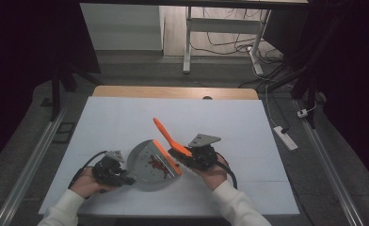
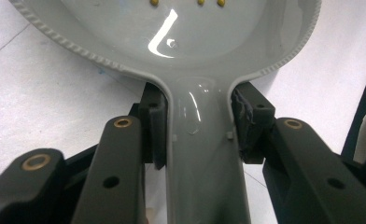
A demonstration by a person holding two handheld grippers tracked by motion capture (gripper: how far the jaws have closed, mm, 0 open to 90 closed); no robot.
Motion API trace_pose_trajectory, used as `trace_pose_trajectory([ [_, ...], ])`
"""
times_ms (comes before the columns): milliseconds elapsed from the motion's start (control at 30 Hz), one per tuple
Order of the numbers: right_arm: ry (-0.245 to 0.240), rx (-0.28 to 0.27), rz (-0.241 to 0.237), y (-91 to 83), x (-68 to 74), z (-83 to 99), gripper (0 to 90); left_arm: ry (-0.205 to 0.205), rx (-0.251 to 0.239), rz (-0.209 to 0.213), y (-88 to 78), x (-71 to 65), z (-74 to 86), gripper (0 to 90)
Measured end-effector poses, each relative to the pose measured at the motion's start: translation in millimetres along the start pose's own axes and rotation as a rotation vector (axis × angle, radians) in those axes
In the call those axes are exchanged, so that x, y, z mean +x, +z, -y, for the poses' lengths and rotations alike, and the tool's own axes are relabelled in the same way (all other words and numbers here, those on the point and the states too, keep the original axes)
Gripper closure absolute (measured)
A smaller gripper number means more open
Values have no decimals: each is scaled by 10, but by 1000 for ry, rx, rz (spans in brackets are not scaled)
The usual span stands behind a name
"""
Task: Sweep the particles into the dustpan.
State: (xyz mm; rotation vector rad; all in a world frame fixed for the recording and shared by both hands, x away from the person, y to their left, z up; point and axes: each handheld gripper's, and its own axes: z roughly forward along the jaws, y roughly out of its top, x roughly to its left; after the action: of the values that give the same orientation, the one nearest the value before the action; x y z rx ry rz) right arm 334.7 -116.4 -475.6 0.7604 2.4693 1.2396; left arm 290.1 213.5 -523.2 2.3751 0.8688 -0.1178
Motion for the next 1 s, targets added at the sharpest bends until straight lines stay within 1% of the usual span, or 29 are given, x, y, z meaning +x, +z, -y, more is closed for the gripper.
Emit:
trace_pose_trajectory([
  [100, 7, 26, 23, 13, -55, 34, 702, 1, 1, -2, -1, 0, 0, 612],
  [133, 3, 34, 30, 25, -67, 47, 702, 1, 1, -2, -1, 1, 0, 612],
  [233, 7, 66, 40, 71, -90, 83, 702, 2, 1, -1, 1, 2, 0, 612],
  [300, 2, 87, 51, 104, -91, 109, 702, 1, 1, -2, 0, 1, 1, 612],
  [333, 4, 90, 51, 116, -86, 123, 702, 1, 1, -2, 0, 1, 0, 612],
  [400, 28, 83, 27, 125, -66, 133, 702, 1, 1, -2, 1, 0, 1, 612],
  [433, 33, 83, 14, 131, -44, 132, 702, 1, 1, -2, 1, 0, 1, 612],
  [567, 10, 84, 2, 149, 80, 121, 702, 2, 2, 0, 2, 4, 2, 612],
  [633, 2, 70, -1, 145, 122, 114, 702, 1, 3, -1, 1, 2, 2, 612],
  [667, 3, 59, -13, 140, 135, 106, 702, 1, 2, -1, 1, 0, 2, 612],
  [733, 18, 44, -52, 129, 147, 83, 702, 1, 2, 0, 1, 1, 2, 612],
  [833, 7, 26, -41, 99, 146, 60, 702, 2, 4, 0, 3, 3, 2, 612],
  [1000, 47, 2, 5, 7, -15, 70, 702, 1, 3, 1, 3, 2, 2, 612],
])
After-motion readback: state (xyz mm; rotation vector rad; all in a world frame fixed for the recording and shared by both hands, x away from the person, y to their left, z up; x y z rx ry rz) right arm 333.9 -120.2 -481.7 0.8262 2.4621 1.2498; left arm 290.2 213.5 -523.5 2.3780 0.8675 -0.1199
